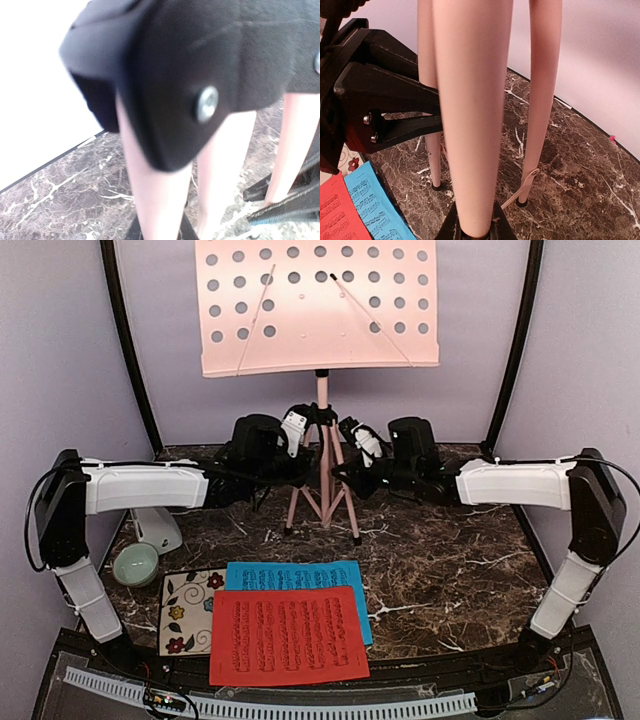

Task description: Set up the instrument practice props

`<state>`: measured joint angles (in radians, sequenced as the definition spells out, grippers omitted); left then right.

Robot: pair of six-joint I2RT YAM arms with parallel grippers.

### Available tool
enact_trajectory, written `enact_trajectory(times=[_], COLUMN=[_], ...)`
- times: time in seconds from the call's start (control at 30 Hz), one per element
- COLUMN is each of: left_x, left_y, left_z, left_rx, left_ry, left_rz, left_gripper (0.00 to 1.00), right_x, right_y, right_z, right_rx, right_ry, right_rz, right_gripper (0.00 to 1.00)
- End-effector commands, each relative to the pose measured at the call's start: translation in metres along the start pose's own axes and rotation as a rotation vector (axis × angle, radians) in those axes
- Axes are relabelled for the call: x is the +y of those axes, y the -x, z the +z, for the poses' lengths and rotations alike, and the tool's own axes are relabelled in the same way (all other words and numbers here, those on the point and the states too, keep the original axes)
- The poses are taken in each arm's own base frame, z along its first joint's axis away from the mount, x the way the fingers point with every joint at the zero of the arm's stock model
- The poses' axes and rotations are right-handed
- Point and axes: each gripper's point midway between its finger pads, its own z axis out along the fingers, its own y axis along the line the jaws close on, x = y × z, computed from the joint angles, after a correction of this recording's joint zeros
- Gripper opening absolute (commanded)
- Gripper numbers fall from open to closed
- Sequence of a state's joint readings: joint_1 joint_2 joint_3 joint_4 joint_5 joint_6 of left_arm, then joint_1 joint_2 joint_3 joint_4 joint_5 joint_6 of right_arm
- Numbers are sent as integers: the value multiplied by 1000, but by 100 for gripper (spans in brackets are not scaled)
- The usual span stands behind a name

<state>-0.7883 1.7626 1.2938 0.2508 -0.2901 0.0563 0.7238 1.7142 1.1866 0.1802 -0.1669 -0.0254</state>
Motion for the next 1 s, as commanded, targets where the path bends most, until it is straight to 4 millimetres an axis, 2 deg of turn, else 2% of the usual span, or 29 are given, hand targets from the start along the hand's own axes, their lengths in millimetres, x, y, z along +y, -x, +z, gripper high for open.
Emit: enact_trajectory(times=[0.0,0.2,0.4,0.6,0.77,0.97], left_x=[88,90,91,82,76,75], left_y=[49,24,7,3,9,20], left_z=[-51,-67,-75,-67,-55,-37], left_rx=[-120,-114,-98,-134,-190,-241], left_ry=[275,283,285,251,238,267], left_rz=[-50,-62,-35,0,48,115], left_gripper=[0,0,0,0,0,0], right_x=[-65,-60,-58,-61,-72,-87], right_y=[18,-4,-29,-52,-50,-31], right_z=[-49,-65,-77,-72,-64,-45], right_rx=[-64,-44,-15,-20,-53,-84], right_ry=[-265,-266,-289,-307,-354,-399], right_rz=[83,122,142,146,113,56], right_gripper=[0,0,0,0,0,0])
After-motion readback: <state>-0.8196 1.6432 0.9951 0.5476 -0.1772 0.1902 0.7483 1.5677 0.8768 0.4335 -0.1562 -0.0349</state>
